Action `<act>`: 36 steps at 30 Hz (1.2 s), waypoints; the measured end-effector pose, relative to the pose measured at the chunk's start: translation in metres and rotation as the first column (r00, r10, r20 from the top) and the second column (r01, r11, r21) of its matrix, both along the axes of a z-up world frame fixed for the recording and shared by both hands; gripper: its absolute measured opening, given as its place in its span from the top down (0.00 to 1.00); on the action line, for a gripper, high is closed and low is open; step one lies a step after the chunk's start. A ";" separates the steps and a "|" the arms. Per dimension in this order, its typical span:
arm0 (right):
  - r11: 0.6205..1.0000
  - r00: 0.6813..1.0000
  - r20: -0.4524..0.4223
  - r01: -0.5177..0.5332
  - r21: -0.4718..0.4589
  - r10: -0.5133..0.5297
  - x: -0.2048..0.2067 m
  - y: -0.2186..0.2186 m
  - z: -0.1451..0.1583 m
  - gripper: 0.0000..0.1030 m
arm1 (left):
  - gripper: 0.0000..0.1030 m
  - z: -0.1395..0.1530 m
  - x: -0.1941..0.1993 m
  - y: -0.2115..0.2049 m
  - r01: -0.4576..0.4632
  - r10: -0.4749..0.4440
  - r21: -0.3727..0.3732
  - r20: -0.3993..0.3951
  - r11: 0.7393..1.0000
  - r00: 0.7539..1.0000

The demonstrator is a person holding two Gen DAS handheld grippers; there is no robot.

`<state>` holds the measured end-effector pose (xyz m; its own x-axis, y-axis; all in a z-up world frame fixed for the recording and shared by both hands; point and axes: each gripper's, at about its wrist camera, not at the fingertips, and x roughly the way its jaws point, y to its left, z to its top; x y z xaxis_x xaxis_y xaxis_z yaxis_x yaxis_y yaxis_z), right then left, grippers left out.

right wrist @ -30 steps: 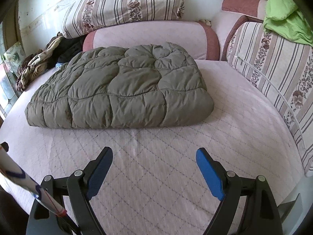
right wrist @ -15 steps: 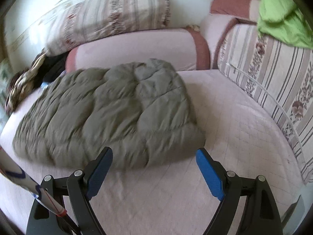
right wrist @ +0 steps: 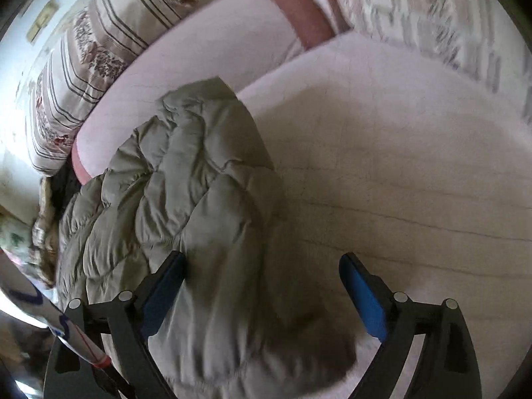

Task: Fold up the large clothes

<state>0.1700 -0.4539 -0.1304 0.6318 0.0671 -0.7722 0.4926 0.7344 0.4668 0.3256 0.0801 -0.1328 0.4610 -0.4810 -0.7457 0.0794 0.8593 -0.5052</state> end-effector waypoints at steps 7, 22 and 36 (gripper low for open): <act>0.951 0.982 0.079 -0.187 0.248 0.172 0.032 0.005 -0.041 0.04 | 0.03 -0.016 0.005 -0.030 0.109 -0.109 -0.077 0.005 0.991 0.994; 0.949 0.967 0.108 -0.250 0.190 0.233 0.009 0.041 -0.005 0.50 | 0.47 0.042 -0.042 -0.025 0.046 -0.047 0.057 0.016 0.997 0.999; 0.990 0.990 0.081 -0.122 0.068 0.117 -0.014 0.044 0.015 0.29 | 0.38 0.044 -0.045 -0.012 -0.014 0.013 0.098 0.005 0.995 1.000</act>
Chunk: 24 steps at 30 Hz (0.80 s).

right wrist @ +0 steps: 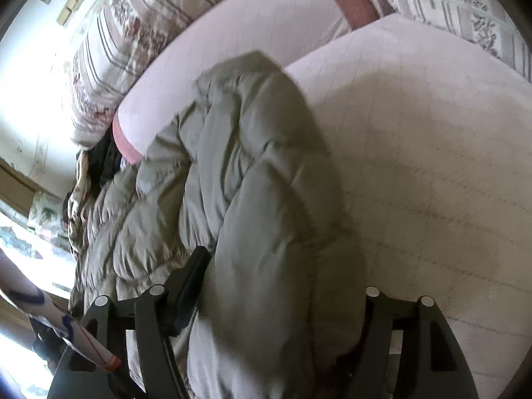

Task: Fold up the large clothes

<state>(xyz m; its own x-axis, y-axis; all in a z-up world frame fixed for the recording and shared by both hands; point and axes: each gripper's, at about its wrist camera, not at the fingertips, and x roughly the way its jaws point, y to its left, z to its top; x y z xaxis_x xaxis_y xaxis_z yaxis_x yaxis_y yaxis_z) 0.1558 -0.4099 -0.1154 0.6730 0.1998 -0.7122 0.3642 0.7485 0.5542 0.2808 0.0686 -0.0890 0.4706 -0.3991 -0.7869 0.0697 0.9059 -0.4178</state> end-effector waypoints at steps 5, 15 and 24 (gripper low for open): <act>0.999 1.000 -0.007 0.024 0.035 -0.023 0.000 -0.004 0.001 0.43 | 0.36 -0.013 0.001 0.002 -0.009 0.009 0.005 -0.038 1.000 0.999; 0.991 0.994 -0.024 0.103 -0.080 -0.105 0.001 0.000 0.013 0.40 | 0.30 0.010 -0.005 0.009 -0.046 0.046 0.015 0.006 0.999 0.999; 0.896 0.962 0.179 0.259 -0.360 -0.206 -0.029 0.024 0.081 0.32 | 0.30 0.051 -0.026 0.022 -0.171 0.144 0.141 0.182 0.975 0.973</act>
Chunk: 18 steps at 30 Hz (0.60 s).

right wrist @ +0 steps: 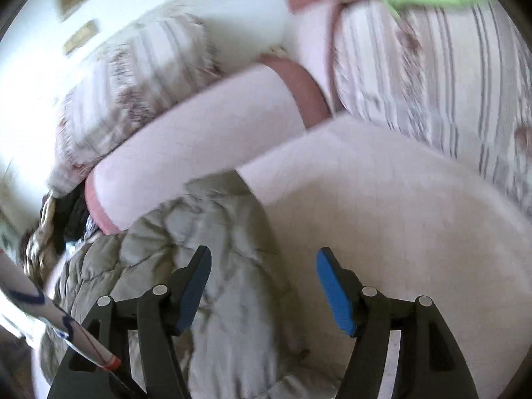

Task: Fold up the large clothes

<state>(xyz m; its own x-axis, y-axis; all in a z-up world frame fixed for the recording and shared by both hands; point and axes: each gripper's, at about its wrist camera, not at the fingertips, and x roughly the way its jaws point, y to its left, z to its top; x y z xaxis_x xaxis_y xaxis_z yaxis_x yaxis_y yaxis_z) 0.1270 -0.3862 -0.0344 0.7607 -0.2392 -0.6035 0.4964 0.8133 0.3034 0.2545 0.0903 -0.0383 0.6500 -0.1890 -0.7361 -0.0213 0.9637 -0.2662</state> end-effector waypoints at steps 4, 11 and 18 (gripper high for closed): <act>0.984 0.986 -0.052 -0.162 -0.077 0.158 0.023 0.037 -0.006 0.41 | 0.30 -0.022 0.008 -0.029 0.054 -0.049 0.071 -0.069 0.996 0.996; 0.977 0.963 -0.234 -0.169 -0.132 0.135 0.062 0.030 -0.062 0.46 | 0.24 -0.051 0.020 -0.047 0.051 -0.030 0.173 -0.123 0.984 0.992; 0.969 0.979 -0.181 -0.133 -0.207 0.096 0.043 0.040 -0.045 0.44 | 0.24 -0.018 -0.006 -0.056 -0.033 0.024 0.275 0.036 0.961 0.999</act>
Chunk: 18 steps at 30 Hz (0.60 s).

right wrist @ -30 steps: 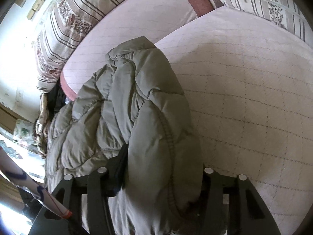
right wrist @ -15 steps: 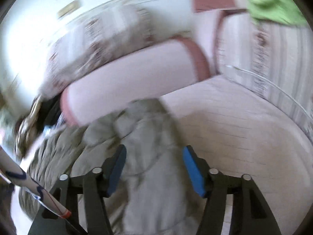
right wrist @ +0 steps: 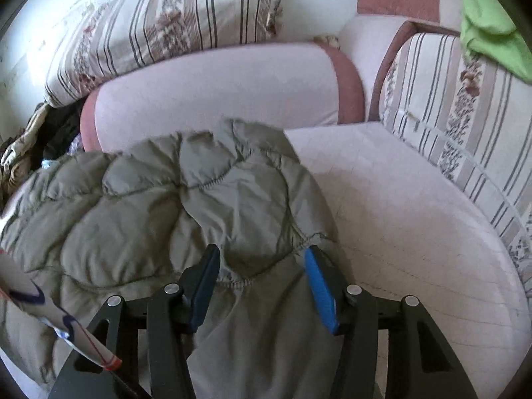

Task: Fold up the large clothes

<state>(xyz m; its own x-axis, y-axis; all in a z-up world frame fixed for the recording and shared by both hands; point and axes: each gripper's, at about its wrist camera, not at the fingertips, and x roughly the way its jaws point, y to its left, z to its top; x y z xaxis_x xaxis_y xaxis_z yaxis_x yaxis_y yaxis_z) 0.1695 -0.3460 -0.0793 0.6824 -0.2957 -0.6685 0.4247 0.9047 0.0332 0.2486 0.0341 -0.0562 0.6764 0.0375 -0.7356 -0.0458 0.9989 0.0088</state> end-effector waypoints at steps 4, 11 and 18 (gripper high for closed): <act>1.000 0.998 0.056 0.008 -0.008 -0.007 -0.021 0.011 0.020 0.42 | 0.16 0.035 -0.033 -0.005 -0.057 0.047 0.053 0.177 0.997 0.983; 1.000 0.996 0.094 0.001 0.006 -0.002 -0.065 0.037 0.042 0.34 | 0.04 0.077 -0.113 -0.025 -0.123 0.047 0.158 0.415 0.980 0.909; 0.997 0.997 0.052 -0.067 0.040 0.065 -0.116 0.072 0.036 0.31 | 0.04 0.090 -0.185 -0.038 0.000 -0.033 0.084 0.388 0.996 0.921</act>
